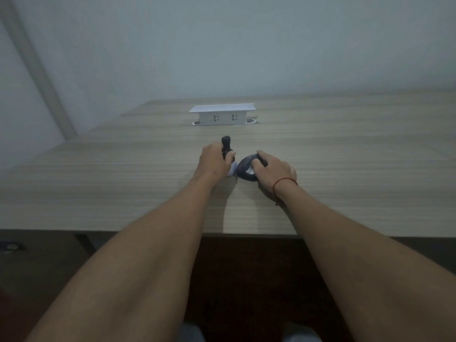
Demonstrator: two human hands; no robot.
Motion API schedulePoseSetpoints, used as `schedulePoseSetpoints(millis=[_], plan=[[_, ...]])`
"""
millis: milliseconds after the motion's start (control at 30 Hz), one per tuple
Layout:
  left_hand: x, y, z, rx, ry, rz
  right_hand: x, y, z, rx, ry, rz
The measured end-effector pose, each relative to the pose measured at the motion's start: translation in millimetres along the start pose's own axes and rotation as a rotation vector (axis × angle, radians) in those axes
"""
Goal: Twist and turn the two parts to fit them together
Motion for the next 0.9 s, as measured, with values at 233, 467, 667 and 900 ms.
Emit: schedulePoseSetpoints(millis=[233, 467, 667, 900], plan=[[3.5, -2.6, -5.5, 0.051, -0.029, 0.045, 2.3, -1.8, 1.6, 0.050, 0.034, 0.026], [6.0, -4.5, -8.4, 0.191, 0.006, -0.006, 8.0, 2.7, 1.7, -0.030, 0.022, 0.038], [0.3, 6.2, -24.6, 0.095, -0.100, 0.015, 7.4, 2.8, 2.7, -0.006, 0.013, 0.047], [7.6, 0.1, -11.2, 0.075, -0.061, -0.065, 7.1, 2.6, 2.4, 0.037, 0.026, 0.043]])
Point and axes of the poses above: each hand's wrist, its own x-axis away from the middle knuckle, its own y-axis out of the back of the hand, z = x × y, the point moved 4 cm from there along -x, towards the middle knuckle, and after that the axes turned 6 degrees about -y, right-handed, at the moved point
